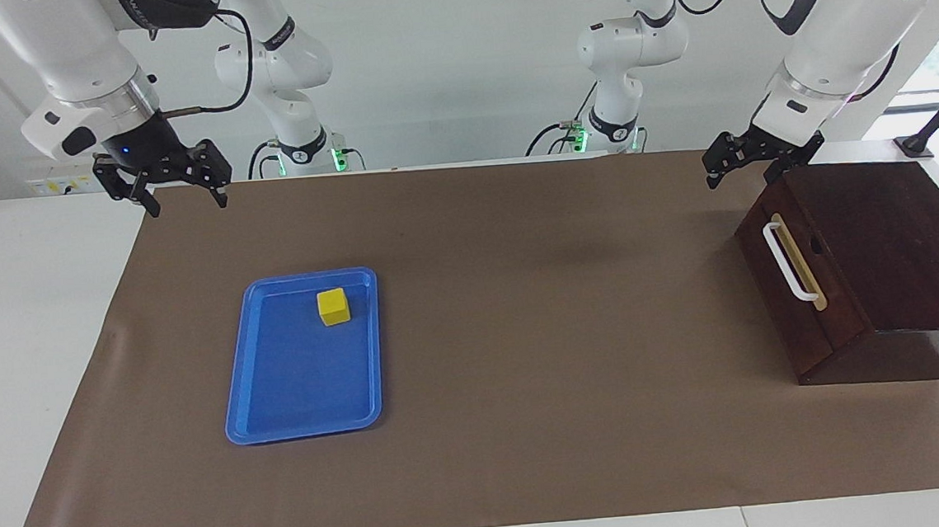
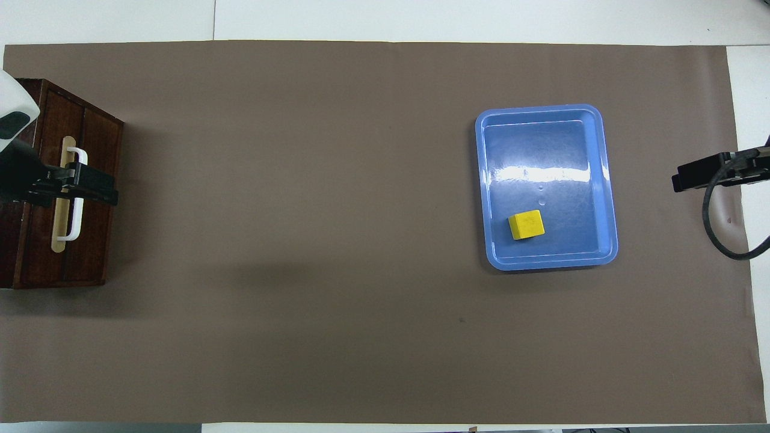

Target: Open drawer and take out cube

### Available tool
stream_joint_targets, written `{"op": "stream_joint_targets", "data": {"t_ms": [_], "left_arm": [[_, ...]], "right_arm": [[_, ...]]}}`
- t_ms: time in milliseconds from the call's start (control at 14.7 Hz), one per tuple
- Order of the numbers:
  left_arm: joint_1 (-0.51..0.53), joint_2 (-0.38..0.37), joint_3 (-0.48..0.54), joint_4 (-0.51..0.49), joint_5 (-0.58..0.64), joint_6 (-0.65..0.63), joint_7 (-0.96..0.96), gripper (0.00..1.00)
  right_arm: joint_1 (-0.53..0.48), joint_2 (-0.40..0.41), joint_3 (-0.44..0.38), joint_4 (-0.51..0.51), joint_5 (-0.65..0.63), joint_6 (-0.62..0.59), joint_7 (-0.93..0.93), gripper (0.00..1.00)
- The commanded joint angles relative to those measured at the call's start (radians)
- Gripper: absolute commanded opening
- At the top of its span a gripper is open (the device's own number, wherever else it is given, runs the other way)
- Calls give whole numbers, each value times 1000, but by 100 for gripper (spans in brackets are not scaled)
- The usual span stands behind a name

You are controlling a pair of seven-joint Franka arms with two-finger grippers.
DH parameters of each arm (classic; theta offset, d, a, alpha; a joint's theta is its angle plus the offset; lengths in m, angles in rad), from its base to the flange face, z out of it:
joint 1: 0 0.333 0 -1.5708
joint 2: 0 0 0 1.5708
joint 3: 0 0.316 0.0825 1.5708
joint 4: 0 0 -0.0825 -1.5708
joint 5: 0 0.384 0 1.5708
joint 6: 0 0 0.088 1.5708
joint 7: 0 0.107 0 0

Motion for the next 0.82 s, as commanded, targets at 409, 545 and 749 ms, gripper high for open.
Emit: {"op": "stream_joint_targets", "data": {"t_ms": [409,545,749], "left_arm": [[-5,-15,9,-8,-4,-2,11,100],[-5,-15,7,-8,-4,-2,11,100],[-5,-15,7,-8,-4,-2,11,100]], "right_arm": [[-64,3,60,-41,-17,6,31,100],[-60,3,60,-42,-15,3,34,100],[-61,3,60,-42,-15,3,30,100]]}}
